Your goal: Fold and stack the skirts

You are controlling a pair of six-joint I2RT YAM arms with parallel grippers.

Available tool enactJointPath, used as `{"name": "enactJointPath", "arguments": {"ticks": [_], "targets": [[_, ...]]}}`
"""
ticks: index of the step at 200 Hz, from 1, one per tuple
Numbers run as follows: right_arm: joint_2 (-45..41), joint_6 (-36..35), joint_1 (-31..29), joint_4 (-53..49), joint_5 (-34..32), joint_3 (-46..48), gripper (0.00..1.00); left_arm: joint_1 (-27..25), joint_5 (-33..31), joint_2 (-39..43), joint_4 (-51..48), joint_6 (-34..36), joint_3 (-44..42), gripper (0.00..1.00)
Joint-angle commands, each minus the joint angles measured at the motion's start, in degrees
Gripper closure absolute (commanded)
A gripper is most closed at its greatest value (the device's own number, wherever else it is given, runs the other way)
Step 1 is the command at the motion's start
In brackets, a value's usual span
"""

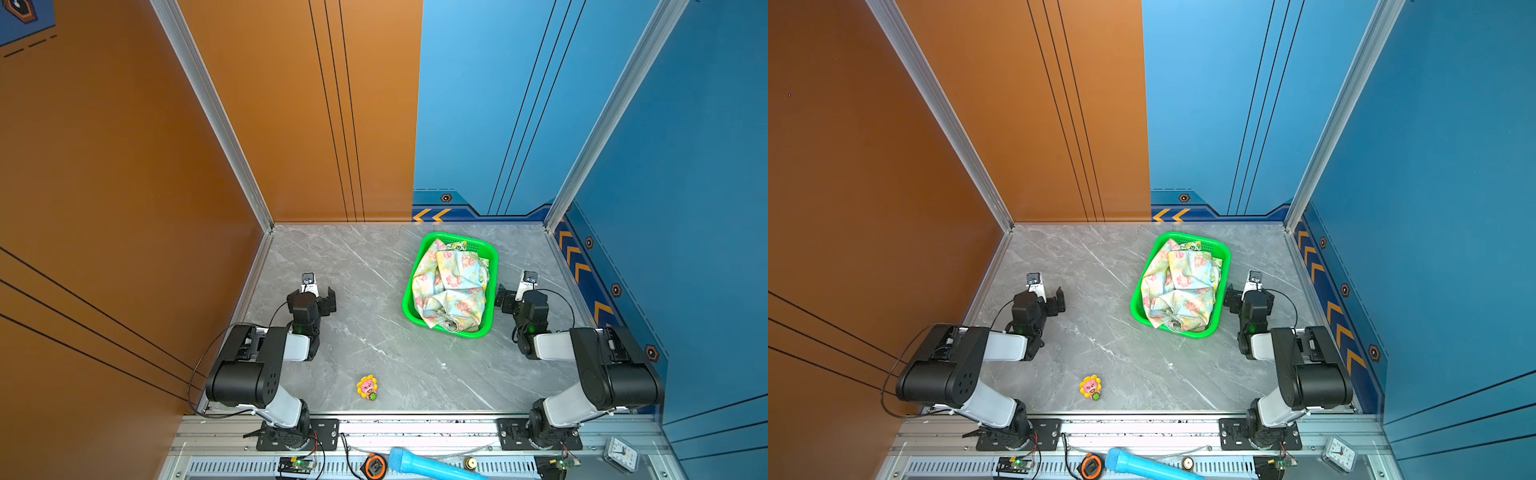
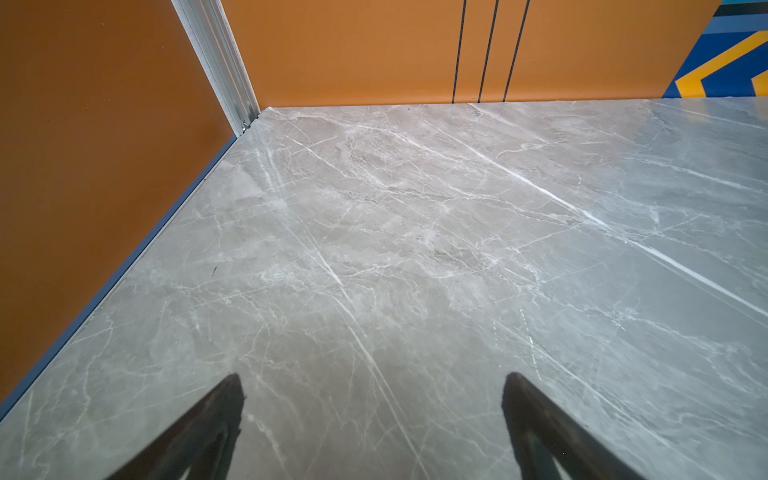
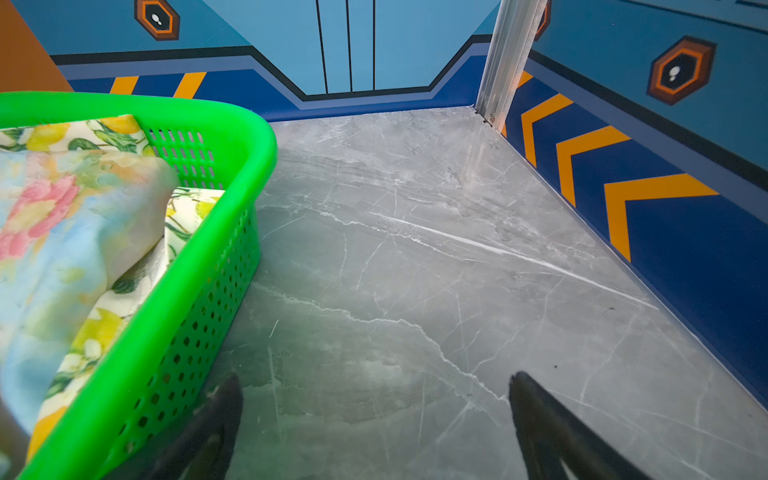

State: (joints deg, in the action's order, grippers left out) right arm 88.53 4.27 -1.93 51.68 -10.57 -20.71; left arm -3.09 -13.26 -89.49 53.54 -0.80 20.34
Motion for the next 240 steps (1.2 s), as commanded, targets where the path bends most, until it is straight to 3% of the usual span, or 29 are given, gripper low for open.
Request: {"name": "enactJointPath", "arguments": {"ticks": [1,18,32,64,89,109,141,178,240], "targets": [[-0.8,1.0,-0.4,2.7,-4.1,0.9,0.00,-0.9,-2.3,-0.2,0.6,1.4,1.0,0.02],[-5.8,1.5,-0.8,1.2,-6.9,2.4,0.00,-2.2,-4.8,1.1,-1.2,1.9,1.5,0.02],[-11.8,3.9,-0.9,-9.2,-11.4,0.4,0.00,-2.3,-7.2,2.3,-4.1,1.9,2.9,0.02],[-22.1,11.4,-0.5,-28.2,-16.1,-5.2,0.00,-6.5,-13.2,8.1,-22.3,4.3,10.9,0.02],[-24.5,15.0,-0.6,-42.3,-15.1,-12.5,0.02,-8.4,-13.5,12.1,-36.0,-1.8,16.9,0.02],[-25.9,18.1,-1.6,-52.7,-9.4,-17.8,0.05,-11.6,-12.5,12.9,-47.4,-5.4,23.1,0.01],[-28.3,24.9,-4.5,-64.4,-1.8,-20.2,0.06,-16.1,-2.0,12.2,-60.0,-13.3,29.8,0.01],[-26.5,32.9,-8.2,-65.9,4.9,-18.0,0.08,-20.5,12.8,9.8,-62.5,-21.0,31.7,0.01],[-15.7,40.0,-11.7,-65.1,4.8,-21.4,0.15,-23.5,20.6,5.3,-72.8,-22.1,41.3,0.01]]}}
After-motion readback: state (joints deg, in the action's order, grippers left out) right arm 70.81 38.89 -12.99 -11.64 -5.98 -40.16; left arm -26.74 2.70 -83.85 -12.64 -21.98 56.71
